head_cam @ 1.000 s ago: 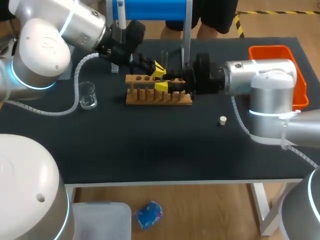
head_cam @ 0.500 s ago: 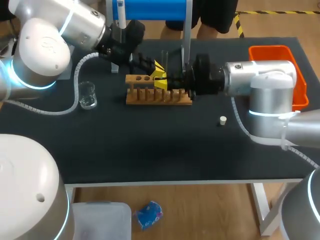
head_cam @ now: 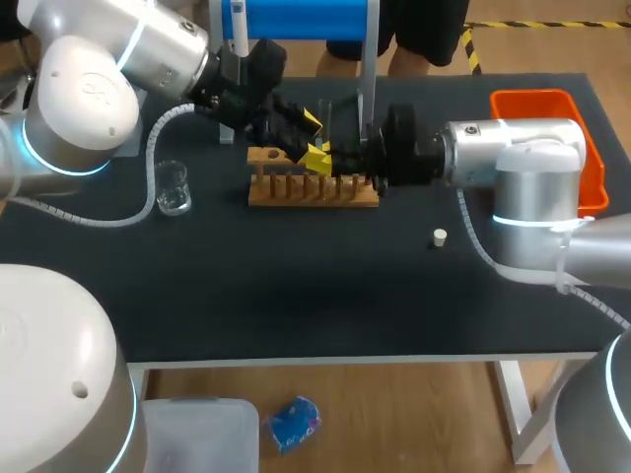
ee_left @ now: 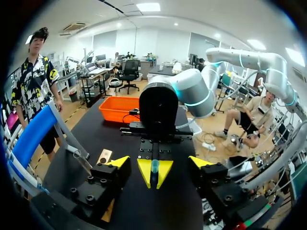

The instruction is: Invert the test tube, pick up the pipette, mount the tip to pipette, aspirate from beaker and dispense into the tube, eject the tip, return the pipette, and cap with the stopper.

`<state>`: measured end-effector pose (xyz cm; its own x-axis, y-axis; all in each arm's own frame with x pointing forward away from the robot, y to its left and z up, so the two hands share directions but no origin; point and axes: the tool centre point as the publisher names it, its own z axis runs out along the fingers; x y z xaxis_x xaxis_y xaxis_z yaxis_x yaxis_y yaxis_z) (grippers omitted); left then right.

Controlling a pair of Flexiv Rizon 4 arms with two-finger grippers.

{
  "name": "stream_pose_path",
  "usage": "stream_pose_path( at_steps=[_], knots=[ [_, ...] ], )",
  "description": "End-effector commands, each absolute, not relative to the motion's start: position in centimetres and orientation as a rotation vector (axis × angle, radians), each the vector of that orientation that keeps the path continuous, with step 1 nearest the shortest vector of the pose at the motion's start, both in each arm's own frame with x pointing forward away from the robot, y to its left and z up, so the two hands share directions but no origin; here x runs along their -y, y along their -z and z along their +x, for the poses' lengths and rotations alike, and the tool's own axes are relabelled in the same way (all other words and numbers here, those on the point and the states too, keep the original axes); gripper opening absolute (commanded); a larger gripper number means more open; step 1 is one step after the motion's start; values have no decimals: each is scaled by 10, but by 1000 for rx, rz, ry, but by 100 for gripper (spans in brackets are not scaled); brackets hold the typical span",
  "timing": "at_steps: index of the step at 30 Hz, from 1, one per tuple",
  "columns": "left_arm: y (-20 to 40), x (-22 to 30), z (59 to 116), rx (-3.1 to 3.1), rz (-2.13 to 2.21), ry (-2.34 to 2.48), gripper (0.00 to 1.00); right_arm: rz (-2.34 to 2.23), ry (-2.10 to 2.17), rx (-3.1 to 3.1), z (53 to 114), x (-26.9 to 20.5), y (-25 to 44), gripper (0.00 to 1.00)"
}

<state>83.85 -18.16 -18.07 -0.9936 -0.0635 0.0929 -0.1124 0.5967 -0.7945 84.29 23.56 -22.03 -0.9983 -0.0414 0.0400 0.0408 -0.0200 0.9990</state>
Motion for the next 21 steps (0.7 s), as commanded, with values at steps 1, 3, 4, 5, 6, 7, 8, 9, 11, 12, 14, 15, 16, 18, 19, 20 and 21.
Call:
stream_pose_path(
  at_steps=[1,3,4,5,6,7,8,9,11,12,14,15,16,18,19,20,21],
  knots=[
    [180,182,839,2759,153,-1373,100,-4,2206,2144,844,-215,219,0],
    [180,182,839,2759,153,-1373,100,2,2209,2144,843,-205,218,0],
    [180,182,839,2759,153,-1373,100,6,2211,2143,843,-199,217,0],
    [180,182,839,2759,153,-1373,100,12,2213,2141,842,-194,217,0],
    [180,182,839,2759,153,-1373,100,21,2216,2141,841,-188,216,0],
    [180,182,839,2759,153,-1373,100,28,2219,2140,840,-183,215,0],
    [180,182,839,2759,153,-1373,100,36,2223,2140,840,-178,215,0],
    [180,182,839,2759,153,-1373,100,46,2225,2142,839,-172,214,0],
    [180,182,839,2759,153,-1373,100,57,2229,2146,839,-158,213,0],
    [180,182,839,2759,153,-1373,100,65,2232,2149,838,-151,213,0],
    [180,182,839,2759,153,-1373,100,78,2232,2163,837,-137,214,0],
    [180,182,839,2759,153,-1373,100,82,2230,2168,837,-130,215,0],
    [180,182,839,2759,153,-1373,100,85,2228,2174,837,-122,217,0],
    [180,182,839,2759,153,-1373,100,86,2224,2188,838,-108,220,0],
    [180,182,839,2759,153,-1373,100,81,2223,2193,838,-102,221,0],
    [180,182,839,2759,153,-1373,100,80,2221,2202,837,-96,223,0],
    [180,182,839,2759,153,-1373,100,78,2221,2207,837,-91,224,0]
  ],
)
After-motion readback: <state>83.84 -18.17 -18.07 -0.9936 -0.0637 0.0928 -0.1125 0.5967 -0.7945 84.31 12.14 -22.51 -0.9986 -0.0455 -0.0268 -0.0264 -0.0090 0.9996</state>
